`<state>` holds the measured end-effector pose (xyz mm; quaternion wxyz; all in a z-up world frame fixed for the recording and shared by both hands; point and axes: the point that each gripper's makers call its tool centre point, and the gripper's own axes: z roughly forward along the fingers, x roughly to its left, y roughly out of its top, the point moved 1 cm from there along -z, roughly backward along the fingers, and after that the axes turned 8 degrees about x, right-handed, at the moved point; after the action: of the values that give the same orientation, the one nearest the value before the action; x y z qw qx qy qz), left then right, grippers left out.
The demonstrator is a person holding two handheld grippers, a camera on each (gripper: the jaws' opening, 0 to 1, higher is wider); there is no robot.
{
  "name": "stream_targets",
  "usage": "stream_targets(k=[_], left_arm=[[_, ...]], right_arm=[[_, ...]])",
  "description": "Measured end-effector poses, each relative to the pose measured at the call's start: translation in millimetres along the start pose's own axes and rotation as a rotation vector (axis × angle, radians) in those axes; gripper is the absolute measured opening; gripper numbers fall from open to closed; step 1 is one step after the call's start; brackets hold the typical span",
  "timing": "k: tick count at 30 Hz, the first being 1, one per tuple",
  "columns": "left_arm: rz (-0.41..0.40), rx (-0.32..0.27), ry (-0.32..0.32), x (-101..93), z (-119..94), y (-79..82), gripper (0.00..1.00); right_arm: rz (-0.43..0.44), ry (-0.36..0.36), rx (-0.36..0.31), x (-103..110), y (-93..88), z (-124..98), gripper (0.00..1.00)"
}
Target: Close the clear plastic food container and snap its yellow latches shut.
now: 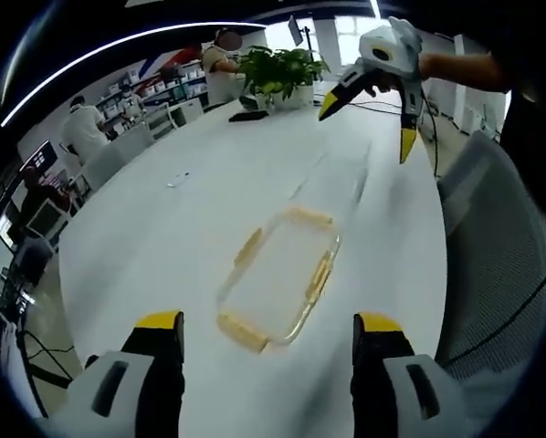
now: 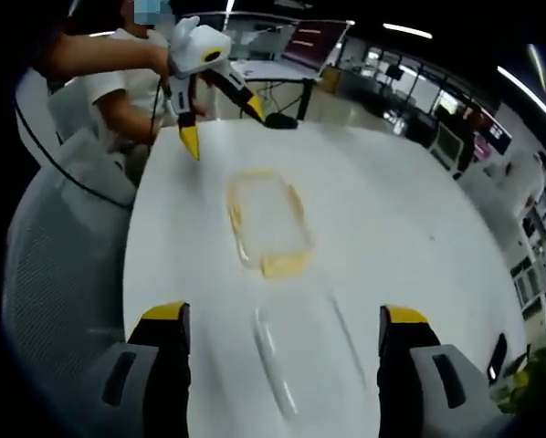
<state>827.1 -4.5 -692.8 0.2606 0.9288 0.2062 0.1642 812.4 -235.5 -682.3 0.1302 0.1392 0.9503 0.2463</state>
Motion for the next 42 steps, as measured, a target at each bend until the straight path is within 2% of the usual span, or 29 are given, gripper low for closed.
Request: stream_targets(k=[5, 25, 33, 42], left_arm=[[0.025, 0.014, -0.017, 5.9, 7, -1.6, 0.64], [0.178, 0.145, -0.099, 27.9, 33, -19.9, 0.57], [0.215, 0.167, -0.117, 33.3, 41, -21.6, 0.53], [0.263, 0.197, -0.146, 33.7, 55, -25.1, 0.45]], right_arm=[[-0.013, 0.02, 0.016, -6, 7.4, 11, 0.79], [-0.119, 0.087, 0.069, -17, 31.0, 45, 0.67], [-0.179, 0.112, 0.115, -17, 32.6, 62, 0.62], [-0.188, 0.133, 0.163, -20, 33.3, 79, 0.56]])
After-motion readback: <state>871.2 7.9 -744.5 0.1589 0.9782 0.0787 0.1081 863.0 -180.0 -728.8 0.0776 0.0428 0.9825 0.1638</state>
